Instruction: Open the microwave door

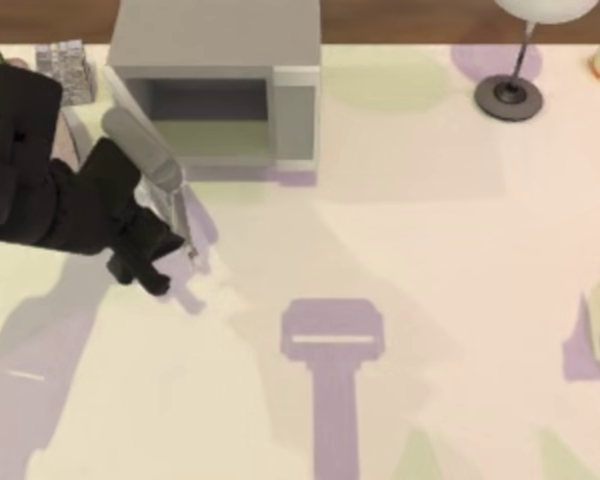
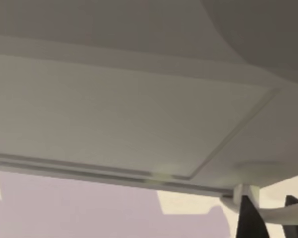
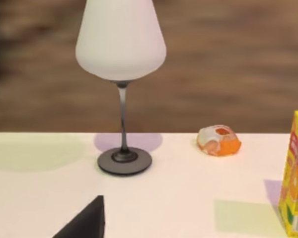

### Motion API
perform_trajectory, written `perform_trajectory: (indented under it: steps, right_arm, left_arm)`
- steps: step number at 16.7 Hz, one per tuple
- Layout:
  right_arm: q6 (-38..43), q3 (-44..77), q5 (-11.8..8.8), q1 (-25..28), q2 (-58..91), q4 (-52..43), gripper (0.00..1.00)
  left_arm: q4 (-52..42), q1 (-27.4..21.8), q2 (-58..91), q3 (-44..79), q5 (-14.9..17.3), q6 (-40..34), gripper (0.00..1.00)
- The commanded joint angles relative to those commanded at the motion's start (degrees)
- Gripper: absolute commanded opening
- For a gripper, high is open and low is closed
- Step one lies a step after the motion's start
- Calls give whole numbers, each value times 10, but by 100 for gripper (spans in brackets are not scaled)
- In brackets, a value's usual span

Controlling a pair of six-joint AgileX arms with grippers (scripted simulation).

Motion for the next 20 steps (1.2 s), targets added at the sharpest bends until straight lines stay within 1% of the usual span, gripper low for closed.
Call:
perform_trajectory:
  steps: [13, 15, 18, 20]
  right_arm:
    - [0, 0, 0, 0, 0, 0, 100]
    - [0, 0, 0, 0, 0, 0, 100]
    - [0, 0, 0, 0, 0, 0, 100]
    - [0, 0, 0, 0, 0, 0, 100]
  left_arm:
    - [-3, -2, 0, -2, 4, 0, 0]
    - [-13, 6, 4, 0, 12, 18, 0]
    - [-30, 24, 2, 12, 33, 60, 0]
    - [-40, 31, 5, 11, 39, 73, 0]
